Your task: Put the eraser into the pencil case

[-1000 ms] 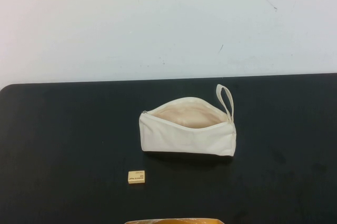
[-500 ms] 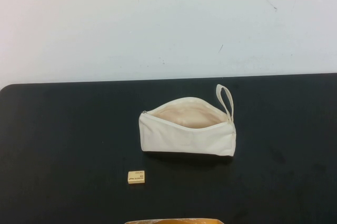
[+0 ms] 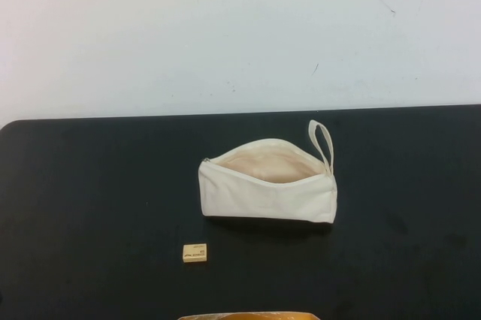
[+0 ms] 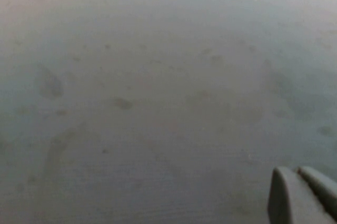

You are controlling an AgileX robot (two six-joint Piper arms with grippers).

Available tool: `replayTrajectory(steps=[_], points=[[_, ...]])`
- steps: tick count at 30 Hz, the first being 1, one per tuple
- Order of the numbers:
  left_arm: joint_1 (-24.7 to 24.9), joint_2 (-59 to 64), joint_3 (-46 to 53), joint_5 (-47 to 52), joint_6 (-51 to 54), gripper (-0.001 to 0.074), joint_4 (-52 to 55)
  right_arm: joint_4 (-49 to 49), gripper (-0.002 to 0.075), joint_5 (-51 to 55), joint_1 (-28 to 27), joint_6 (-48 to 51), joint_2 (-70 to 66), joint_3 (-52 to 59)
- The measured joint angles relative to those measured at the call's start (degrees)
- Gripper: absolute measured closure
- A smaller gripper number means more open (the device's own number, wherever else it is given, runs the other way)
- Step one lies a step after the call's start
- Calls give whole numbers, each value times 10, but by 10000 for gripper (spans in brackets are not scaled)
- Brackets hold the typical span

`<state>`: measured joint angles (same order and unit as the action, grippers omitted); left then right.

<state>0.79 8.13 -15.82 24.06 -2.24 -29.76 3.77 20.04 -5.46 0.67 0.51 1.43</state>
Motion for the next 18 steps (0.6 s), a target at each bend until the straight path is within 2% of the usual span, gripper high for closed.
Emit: replayTrajectory(steps=[6,12,15,18], points=[[0,191,-143,135,96,736,107,0,727,0,0,0,0,0],[1,386,-245,201,145,736,124,0,727,0,0,0,0,0],[32,470,-279,207,165,736,130,0,727,0,0,0,0,0],[92,548,-314,207,157,736,167,0,726,0,0,0,0,0]])
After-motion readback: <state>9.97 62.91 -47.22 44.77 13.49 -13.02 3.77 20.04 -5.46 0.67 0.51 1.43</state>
